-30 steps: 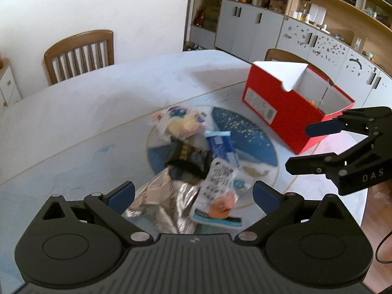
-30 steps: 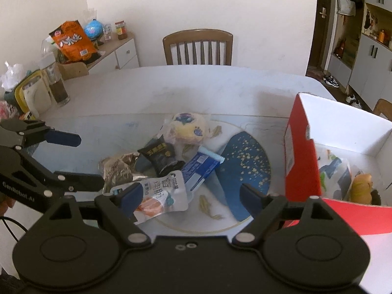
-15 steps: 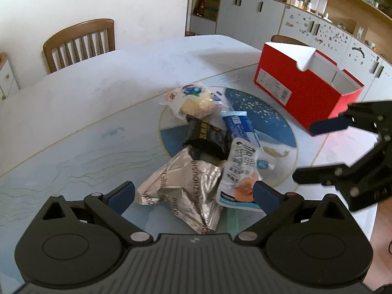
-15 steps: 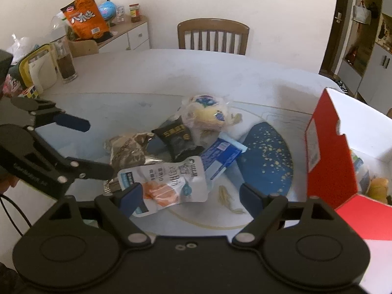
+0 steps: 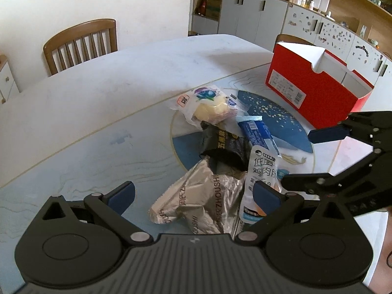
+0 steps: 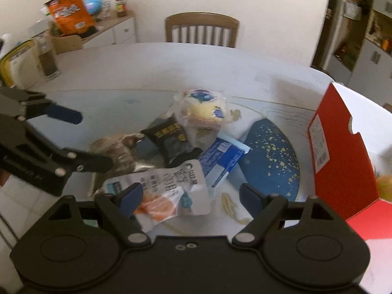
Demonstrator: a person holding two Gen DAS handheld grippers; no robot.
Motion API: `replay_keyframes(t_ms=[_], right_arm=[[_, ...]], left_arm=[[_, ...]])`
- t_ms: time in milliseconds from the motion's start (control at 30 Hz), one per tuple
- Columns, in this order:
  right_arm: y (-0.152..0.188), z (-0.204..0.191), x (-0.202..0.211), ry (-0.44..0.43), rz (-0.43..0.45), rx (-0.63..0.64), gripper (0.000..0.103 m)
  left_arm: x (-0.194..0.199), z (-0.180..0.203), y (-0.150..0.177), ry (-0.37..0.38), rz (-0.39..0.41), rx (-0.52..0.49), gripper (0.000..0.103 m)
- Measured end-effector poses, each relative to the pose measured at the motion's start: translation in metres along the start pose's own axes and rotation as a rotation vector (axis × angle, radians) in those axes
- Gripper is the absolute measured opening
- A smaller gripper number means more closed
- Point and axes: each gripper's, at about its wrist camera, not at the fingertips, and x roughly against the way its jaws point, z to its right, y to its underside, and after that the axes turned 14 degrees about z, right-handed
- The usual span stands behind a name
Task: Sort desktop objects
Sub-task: 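Move the left tool to the silver foil bag while the right tool approaches the white sausage pack, then close the left tool on the silver foil bag while the right tool grasps the white pack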
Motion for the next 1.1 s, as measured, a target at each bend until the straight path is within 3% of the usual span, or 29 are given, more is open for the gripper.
replay_keyframes(t_ms=[400,733,933,1100], right_arm=[[0.002,0.011,-0.035,0.139,-0.066,-0.178,0.085],[0.024,0.004,-0.025,0.134,-0.123,-0.127,0.084],[0.029,0.010,-0.021,0.123,-0.141,-0.170,0.083],[0.026,0.006,-0.021,0.082,-0.136,-0.164,0.070]], left_arm=[[-0.008,-0.010,-0.001,0.011,-0.012,-0.002,0.103],[-0.021,-0.007,0.005,0.045,-0.038,-0.024,0.103],[-0.028,0.001,0.015,0.067,-0.065,-0.059,0.102],[-0.031,0.003,0.019,0.060,-0.077,-0.086,0.102]])
